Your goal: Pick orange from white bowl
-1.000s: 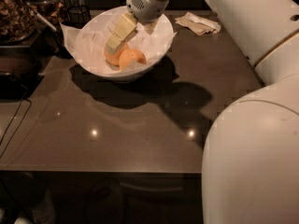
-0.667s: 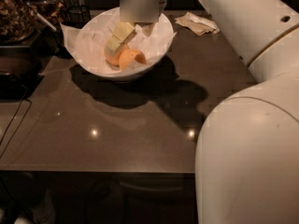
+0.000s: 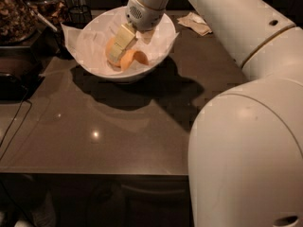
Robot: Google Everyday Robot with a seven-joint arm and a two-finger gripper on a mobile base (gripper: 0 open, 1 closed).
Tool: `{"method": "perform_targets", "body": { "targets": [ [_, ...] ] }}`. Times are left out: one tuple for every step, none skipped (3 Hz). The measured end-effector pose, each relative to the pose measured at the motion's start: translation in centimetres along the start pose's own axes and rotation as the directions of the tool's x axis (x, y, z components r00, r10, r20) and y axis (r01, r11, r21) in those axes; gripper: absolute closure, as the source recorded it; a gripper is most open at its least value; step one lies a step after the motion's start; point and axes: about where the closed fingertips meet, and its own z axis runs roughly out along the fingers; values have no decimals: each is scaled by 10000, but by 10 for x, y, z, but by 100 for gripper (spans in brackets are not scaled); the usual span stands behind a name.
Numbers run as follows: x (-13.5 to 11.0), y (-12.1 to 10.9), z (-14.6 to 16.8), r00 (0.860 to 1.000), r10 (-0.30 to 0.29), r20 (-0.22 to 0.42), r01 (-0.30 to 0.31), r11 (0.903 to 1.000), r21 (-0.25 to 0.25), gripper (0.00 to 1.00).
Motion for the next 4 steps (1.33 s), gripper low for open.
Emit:
{"method": "perform_targets", "body": {
  "targets": [
    [4, -3, 7, 9999, 74, -101, -75, 10000, -53, 16],
    [10, -6, 17, 9996, 155, -246, -159, 9998, -137, 16],
    [13, -7, 27, 9990, 170, -404, -179, 9995, -244, 17],
    [16, -10, 35, 9984, 190, -526, -203, 9995, -243, 14]
  ]
}}
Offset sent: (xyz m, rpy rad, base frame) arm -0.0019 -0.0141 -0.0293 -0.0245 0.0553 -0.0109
